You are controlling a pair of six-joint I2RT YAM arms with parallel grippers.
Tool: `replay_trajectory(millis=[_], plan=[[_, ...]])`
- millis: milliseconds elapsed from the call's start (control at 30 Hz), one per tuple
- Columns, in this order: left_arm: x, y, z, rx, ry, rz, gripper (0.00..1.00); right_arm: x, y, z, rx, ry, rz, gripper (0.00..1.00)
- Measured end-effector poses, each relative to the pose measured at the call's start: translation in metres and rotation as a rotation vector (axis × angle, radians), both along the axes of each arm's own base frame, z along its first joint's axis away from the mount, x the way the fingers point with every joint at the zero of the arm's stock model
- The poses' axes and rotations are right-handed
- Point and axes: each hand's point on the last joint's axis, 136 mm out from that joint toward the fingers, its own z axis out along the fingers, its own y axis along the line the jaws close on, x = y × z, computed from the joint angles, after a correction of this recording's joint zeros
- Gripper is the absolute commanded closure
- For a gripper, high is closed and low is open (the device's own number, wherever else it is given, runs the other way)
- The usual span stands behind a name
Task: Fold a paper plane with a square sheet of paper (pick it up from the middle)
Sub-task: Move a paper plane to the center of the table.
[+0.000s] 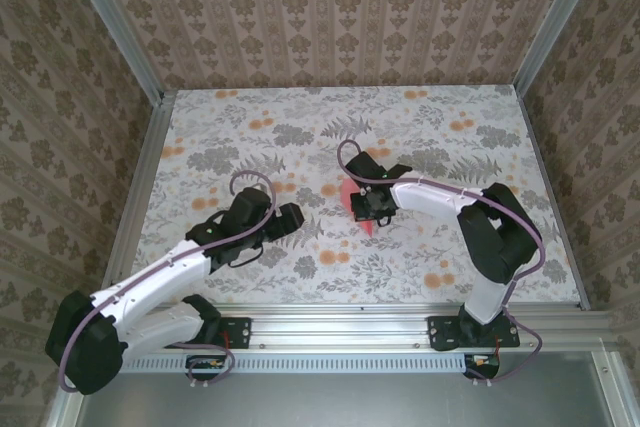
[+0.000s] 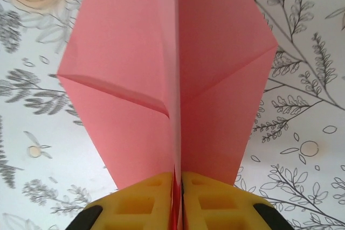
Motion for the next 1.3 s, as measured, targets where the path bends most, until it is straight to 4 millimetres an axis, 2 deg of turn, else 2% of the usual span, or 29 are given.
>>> replay_trajectory(millis=[133,367,600,800,900,1000,1100,1300], plan=[[0.002,-0.002,-0.004,0.018,0.014,-0.006,0.0,-0.006,-0.004,-0.023,-0.028,0.045,-0.002,0.87],[0.009,-0.009,0.002,0.021,0.007,-0.013,0.0,-0.004,-0.002,-0.021,-0.017,0.036,0.0,0.86],[0.008,-0.01,0.009,0.012,-0.008,-0.022,0.0,-0.004,-0.002,-0.004,0.002,0.011,-0.004,0.86],[0.008,-0.01,0.023,-0.024,-0.048,-0.022,0.0,-0.009,-0.003,-0.015,-0.01,0.037,-0.018,0.85],[0.007,-0.01,0.02,-0.018,-0.041,-0.023,0.0,-0.011,-0.005,-0.024,-0.026,0.059,-0.018,0.84],[0.008,-0.01,0.013,0.001,-0.026,-0.028,0.0,-0.009,-0.004,-0.023,-0.024,0.055,-0.018,0.84],[0.007,-0.011,0.006,0.016,-0.009,-0.033,0.0,-0.009,-0.005,-0.021,-0.041,0.049,-0.014,0.89],[0.008,-0.011,0.003,0.027,0.0,-0.036,0.0,-0.008,-0.006,-0.005,-0.049,0.011,-0.011,0.9]])
